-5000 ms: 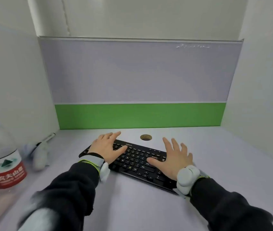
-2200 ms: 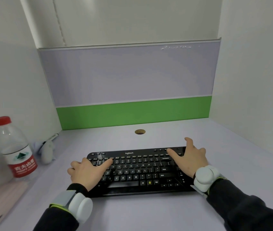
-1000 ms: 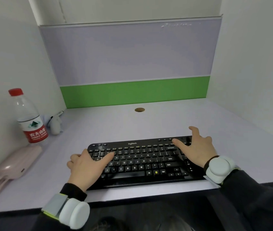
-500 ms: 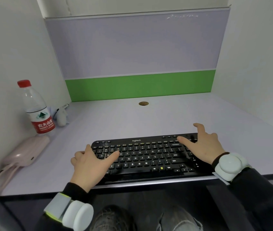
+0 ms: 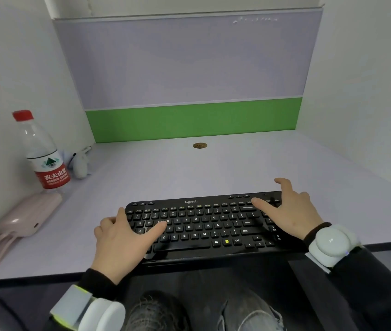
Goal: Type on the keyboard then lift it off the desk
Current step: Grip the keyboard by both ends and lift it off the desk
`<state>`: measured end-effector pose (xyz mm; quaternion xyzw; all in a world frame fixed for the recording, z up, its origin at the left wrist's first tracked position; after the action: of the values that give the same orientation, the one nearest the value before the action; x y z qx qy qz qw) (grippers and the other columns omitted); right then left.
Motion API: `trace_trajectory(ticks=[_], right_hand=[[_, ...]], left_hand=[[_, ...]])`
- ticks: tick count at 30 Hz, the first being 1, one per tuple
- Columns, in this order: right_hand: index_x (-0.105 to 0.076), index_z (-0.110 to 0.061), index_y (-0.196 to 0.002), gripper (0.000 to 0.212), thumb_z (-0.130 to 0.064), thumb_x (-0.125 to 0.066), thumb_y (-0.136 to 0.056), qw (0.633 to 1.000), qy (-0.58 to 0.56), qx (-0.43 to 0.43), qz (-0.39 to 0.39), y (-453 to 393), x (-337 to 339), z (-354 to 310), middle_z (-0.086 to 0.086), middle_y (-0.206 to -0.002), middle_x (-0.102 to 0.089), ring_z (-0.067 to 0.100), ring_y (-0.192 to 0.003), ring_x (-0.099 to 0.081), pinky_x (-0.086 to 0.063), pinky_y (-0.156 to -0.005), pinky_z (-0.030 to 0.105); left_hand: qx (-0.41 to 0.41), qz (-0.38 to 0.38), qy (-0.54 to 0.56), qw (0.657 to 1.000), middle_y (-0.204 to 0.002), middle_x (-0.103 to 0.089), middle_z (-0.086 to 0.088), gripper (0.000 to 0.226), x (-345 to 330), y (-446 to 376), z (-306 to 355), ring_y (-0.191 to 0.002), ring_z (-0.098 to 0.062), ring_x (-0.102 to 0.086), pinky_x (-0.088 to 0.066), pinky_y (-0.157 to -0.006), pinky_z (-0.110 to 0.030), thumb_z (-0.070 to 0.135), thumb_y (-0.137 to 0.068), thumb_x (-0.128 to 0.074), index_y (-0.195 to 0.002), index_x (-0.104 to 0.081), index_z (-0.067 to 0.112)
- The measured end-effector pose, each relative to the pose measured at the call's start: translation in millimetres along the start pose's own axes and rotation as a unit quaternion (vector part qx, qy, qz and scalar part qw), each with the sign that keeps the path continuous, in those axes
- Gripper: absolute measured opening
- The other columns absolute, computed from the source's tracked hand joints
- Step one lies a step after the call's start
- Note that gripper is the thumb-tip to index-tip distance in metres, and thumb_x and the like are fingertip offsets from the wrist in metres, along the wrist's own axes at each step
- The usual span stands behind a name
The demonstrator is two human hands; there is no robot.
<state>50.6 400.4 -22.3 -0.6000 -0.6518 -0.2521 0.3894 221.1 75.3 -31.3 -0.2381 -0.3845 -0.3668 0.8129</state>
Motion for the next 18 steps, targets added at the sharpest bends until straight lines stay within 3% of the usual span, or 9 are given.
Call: trace_trajectory(ticks=[3, 5, 7, 10, 12, 16, 18], right_hand=[[-0.021, -0.025, -0.144, 0.095, -0.076, -0.052, -0.071, 1.0, -0.017, 0.015, -0.008, 6.4, 2.9, 3.5, 0.015, -0.115, -0.061, 0.033, -0.121, -0.043, -0.043, -0.089, 0.041], [-0.018, -0.028, -0.146, 0.102, -0.081, -0.052, -0.065, 0.999, -0.041, 0.03, -0.016, 16.3, 5.4, 6.1, 0.014, -0.125, -0.057, 0.03, -0.12, -0.047, -0.04, -0.086, 0.035], [-0.015, -0.032, -0.147, 0.111, -0.087, -0.051, -0.058, 0.997, -0.055, 0.055, -0.029, 27.8, 6.7, 5.8, 0.008, -0.134, -0.054, 0.023, -0.119, -0.05, -0.038, -0.088, 0.031], [-0.003, -0.038, -0.149, 0.127, -0.095, -0.052, -0.047, 0.994, -0.019, 0.087, -0.062, 42.8, 4.6, 4.0, 0.0, -0.158, -0.024, 0.018, -0.14, -0.03, -0.032, -0.11, 0.037], [0.008, -0.044, -0.146, 0.134, -0.097, -0.052, -0.039, 0.991, 0.025, 0.099, -0.087, 51.7, 2.0, 4.0, -0.003, -0.162, 0.0, 0.016, -0.147, -0.011, -0.022, -0.115, 0.04], [0.029, -0.058, -0.132, 0.134, -0.098, -0.05, -0.032, 0.984, 0.093, 0.121, -0.094, 61.7, -1.1, 5.4, -0.008, -0.16, 0.015, 0.015, -0.148, 0.005, -0.01, -0.118, 0.038], [0.033, -0.058, -0.127, 0.132, -0.098, -0.051, -0.032, 0.984, 0.103, 0.121, -0.083, 61.9, -2.2, 5.9, -0.009, -0.159, 0.015, 0.015, -0.148, 0.006, -0.008, -0.116, 0.035]], left_hand=[[-0.015, -0.002, 0.034, 0.999, -0.13, -0.041, -0.015, 0.101, 3.7, 6.0, -2.1, -0.117, -0.026, -0.03, -0.033, -0.09, -0.038, 0.088, -0.049, -0.049, -0.129, -0.04, 0.026], [-0.031, -0.021, 0.046, 0.998, -0.14, -0.037, -0.01, 0.126, 5.0, 9.8, -7.6, -0.128, -0.026, -0.026, -0.032, -0.102, -0.043, 0.092, -0.042, -0.051, -0.148, -0.02, 0.03], [-0.074, -0.038, 0.032, 0.996, -0.14, -0.035, -0.004, 0.132, 4.7, 14.5, -9.1, -0.131, -0.023, -0.024, -0.031, -0.104, -0.044, 0.095, -0.038, -0.053, -0.149, -0.009, 0.039], [-0.117, -0.065, 0.004, 0.991, -0.142, -0.029, 0.001, 0.135, 0.3, 18.6, -10.7, -0.13, -0.018, -0.019, -0.03, -0.107, -0.042, 0.092, -0.035, -0.06, -0.147, -0.003, 0.044], [-0.125, -0.073, -0.002, 0.99, -0.145, -0.025, 0.001, 0.141, -0.6, 18.8, -12.4, -0.132, -0.016, -0.016, -0.029, -0.109, -0.041, 0.091, -0.032, -0.063, -0.147, 0.005, 0.045], [-0.156, -0.068, 0.006, 0.985, -0.147, -0.022, 0.002, 0.131, -0.5, 22.1, -8.1, -0.133, -0.016, -0.014, -0.03, -0.109, -0.041, 0.085, -0.033, -0.069, -0.125, 0.022, 0.069], [-0.155, -0.052, 0.012, 0.987, -0.146, -0.024, 0.002, 0.134, 0.7, 22.9, -8.7, -0.132, -0.015, -0.015, -0.03, -0.109, -0.04, 0.084, -0.033, -0.069, -0.133, 0.017, 0.064]])
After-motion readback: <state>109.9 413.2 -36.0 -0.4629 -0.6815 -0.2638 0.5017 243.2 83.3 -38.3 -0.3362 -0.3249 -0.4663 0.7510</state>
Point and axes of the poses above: each hand's wrist, its own y-axis away from the middle knuckle, its own x-axis out of the back of the hand, z = x × y, the point moved 6 cm from there along -y, towards the middle knuckle
